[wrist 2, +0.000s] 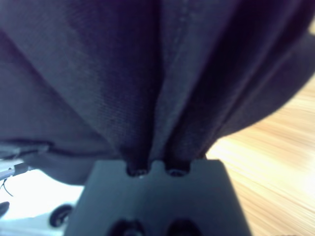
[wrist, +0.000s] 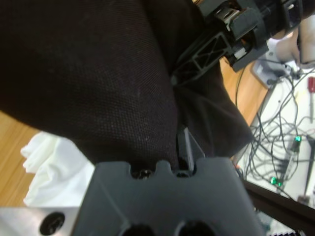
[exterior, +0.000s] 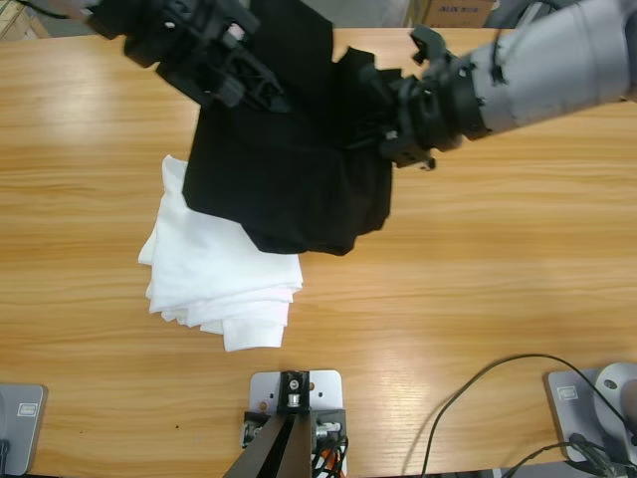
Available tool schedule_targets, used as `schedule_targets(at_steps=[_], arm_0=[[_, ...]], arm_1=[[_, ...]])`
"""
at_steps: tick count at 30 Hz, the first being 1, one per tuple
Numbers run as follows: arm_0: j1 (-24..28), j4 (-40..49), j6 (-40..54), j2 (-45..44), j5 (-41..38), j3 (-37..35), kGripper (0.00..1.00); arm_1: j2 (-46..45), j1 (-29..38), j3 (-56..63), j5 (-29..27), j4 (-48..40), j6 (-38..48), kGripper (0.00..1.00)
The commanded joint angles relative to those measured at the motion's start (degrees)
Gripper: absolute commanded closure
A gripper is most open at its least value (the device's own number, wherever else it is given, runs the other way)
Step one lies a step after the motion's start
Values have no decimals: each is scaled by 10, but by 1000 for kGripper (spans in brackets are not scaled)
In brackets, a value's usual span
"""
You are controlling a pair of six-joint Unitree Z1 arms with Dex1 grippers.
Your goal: Fold clothes
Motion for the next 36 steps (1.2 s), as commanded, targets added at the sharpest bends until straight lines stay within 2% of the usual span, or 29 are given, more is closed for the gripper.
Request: schedule_targets(at_steps=[1, 7, 14, 25, 36], arm_0=[[21, -87, -32, -89, 5, 152, 1000], [53, -214, -110, -151, -6, 316, 1000], [105, -273, -128, -183, -17, 437, 1000], [116, -355, -136, -134, -23, 488, 1000], [144, -389, -137, -149, -29, 558, 1000]], arm_1=[[71, 36, -67, -21, 31, 14, 1000], [111, 75, -111, -31, 43, 27, 1000], [141, 83, -151, -36, 66, 27, 1000], [184, 89, -165, -36, 70, 27, 1000], [212, 97, -193, -39, 86, 24, 1000]])
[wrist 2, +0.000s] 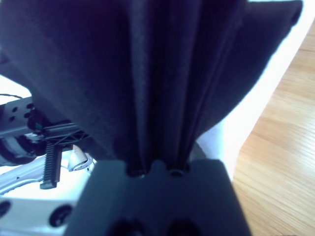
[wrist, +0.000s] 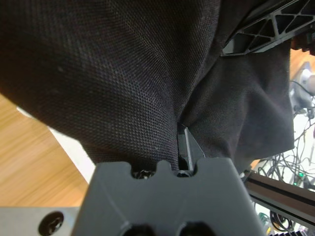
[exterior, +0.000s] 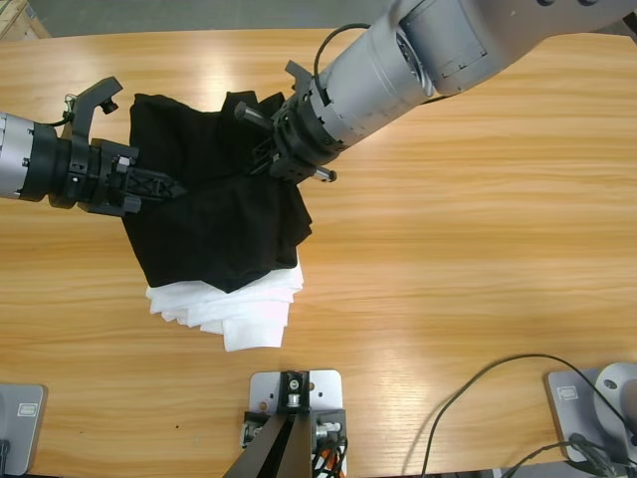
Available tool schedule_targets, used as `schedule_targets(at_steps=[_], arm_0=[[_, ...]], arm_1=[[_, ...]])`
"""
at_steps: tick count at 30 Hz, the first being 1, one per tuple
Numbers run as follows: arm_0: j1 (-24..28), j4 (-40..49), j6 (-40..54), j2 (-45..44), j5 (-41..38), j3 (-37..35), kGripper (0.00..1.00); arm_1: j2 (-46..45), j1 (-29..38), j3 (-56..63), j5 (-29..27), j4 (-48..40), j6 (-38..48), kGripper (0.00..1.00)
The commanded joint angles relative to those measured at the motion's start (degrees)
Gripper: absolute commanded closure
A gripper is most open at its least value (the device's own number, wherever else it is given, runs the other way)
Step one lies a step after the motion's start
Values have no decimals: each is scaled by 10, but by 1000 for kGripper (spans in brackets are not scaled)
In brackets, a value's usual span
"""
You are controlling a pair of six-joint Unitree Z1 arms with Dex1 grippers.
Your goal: Fold clothes
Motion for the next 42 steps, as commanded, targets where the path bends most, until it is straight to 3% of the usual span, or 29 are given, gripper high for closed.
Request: schedule_targets(at_steps=[1, 16, 17, 18, 19, 20, 24, 26, 31, 35, 42], arm_0=[[29, -35, -4, 11, -15, 65, 1000], [29, -65, -4, 73, -35, 80, 1000], [29, -65, -5, 81, -35, 80, 664], [29, -66, -4, 86, -33, 80, 396], [29, -67, -4, 88, -29, 81, 292], [29, -67, -4, 88, -27, 81, 242], [29, -67, -4, 90, -20, 81, 239], [29, -67, -5, 91, -15, 84, 239], [29, -67, -5, 78, 0, 84, 239], [31, -55, -6, 1, 14, 70, 239], [50, 62, -45, -134, 53, 7, 239]], arm_1=[[45, 8, -21, -17, 17, 4, 1000], [68, 8, -23, -63, 52, -6, 1000], [68, 8, -23, -66, 51, -6, 1000], [68, 8, -23, -70, 50, -6, 1000], [68, 8, -25, -75, 49, -5, 881], [68, 8, -25, -76, 49, -1, 562], [71, 8, -30, -82, 49, 14, 367], [71, 9, -35, -89, 39, 15, 17], [64, 9, -36, -99, 47, 15, 0], [39, 9, -36, -124, 61, 17, 13], [-39, 8, -51, -178, 112, -37, 2]])
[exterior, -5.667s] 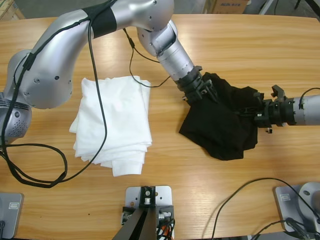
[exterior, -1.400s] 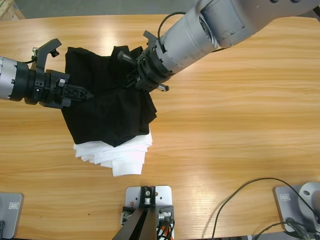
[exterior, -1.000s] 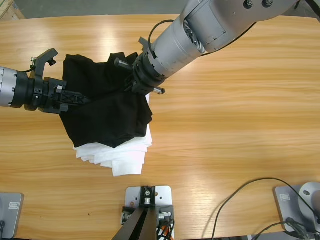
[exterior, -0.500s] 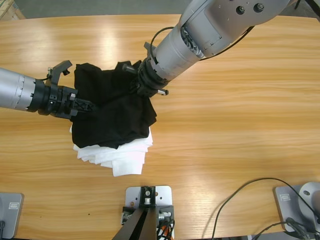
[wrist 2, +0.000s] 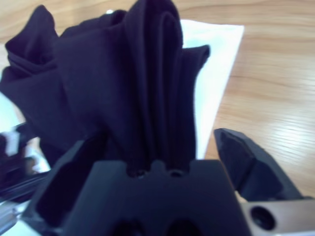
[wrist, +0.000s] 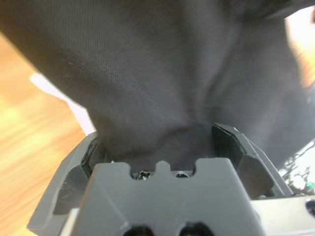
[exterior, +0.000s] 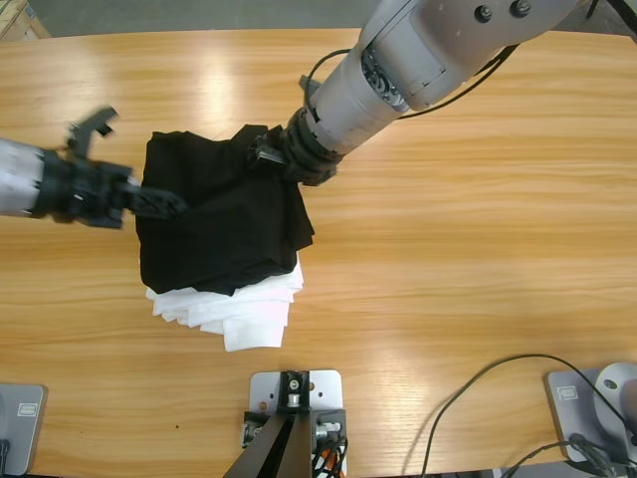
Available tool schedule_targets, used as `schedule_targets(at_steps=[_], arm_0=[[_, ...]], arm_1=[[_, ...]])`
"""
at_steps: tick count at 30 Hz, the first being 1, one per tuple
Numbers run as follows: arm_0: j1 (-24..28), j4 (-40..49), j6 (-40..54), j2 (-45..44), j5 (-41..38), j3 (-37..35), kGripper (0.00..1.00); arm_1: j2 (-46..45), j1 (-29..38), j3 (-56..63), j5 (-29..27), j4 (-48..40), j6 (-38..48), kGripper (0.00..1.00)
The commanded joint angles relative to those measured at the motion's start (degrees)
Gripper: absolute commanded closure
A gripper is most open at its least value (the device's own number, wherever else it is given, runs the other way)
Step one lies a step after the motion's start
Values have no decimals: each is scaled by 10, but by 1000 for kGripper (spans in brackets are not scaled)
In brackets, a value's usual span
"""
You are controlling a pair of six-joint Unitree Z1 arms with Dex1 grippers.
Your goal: Fold clothes
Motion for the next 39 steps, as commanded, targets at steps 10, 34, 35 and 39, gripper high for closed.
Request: schedule_targets(at_steps=[10, 34, 35, 39], arm_0=[[-43, 204, -73, -107, 13, -140, 478], [42, 97, -31, 142, -49, -183, 1000], [42, 97, -31, 144, -50, -183, 1000], [42, 95, -29, 154, -51, -183, 1000]], arm_1=[[-156, -39, -70, 61, 88, -186, 1000], [-27, 41, 273, 272, -432, -146, 1000], [-20, 41, 281, 272, -442, -145, 1000], [-4, 41, 324, 270, -480, -141, 1000]])
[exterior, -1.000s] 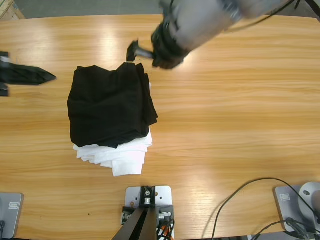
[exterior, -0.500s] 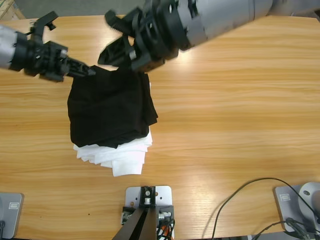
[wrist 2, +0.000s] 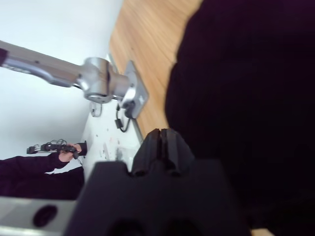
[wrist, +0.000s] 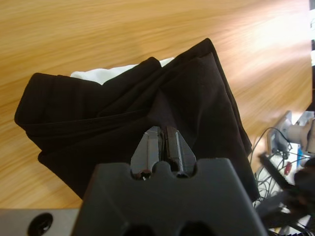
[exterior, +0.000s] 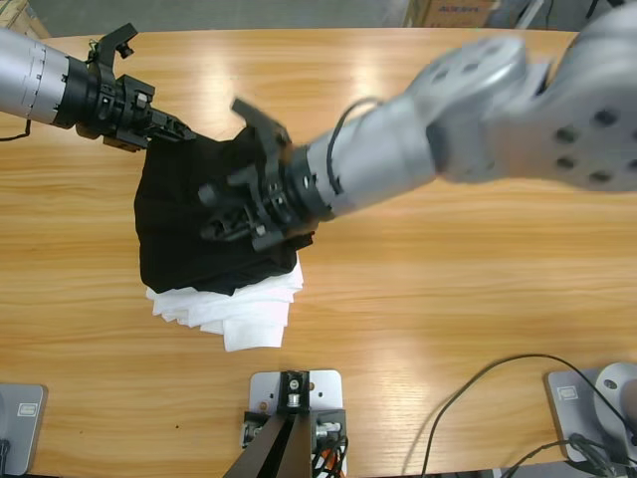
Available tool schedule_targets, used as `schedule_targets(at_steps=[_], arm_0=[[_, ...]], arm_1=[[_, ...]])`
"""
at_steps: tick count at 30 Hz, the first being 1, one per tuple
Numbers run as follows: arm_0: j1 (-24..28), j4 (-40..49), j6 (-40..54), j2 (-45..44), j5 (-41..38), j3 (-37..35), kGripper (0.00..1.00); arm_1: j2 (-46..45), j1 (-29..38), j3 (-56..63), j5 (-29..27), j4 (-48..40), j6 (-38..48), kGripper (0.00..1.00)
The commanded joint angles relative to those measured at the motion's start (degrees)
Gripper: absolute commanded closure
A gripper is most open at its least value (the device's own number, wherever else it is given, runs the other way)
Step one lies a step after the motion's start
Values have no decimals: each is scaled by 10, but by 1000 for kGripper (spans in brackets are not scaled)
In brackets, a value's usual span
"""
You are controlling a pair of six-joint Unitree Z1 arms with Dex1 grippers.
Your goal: Fold clothes
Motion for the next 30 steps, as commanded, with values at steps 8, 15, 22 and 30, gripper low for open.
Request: schedule_targets(at_steps=[8, 15, 22, 30], arm_0=[[6, -23, 10, 58, -16, 22, 1000], [28, -43, 10, 69, -16, 42, 1000], [77, 8, 9, -61, -19, 5, 1000], [-10, 68, 7, -175, -21, 21, 1000]], arm_1=[[86, 5, 129, -10, -140, 17, 1000], [93, 5, 147, -12, -175, 24, 1000], [-23, 5, 169, -47, -146, 26, 1000], [-140, 5, 31, -70, 56, -15, 1000]])
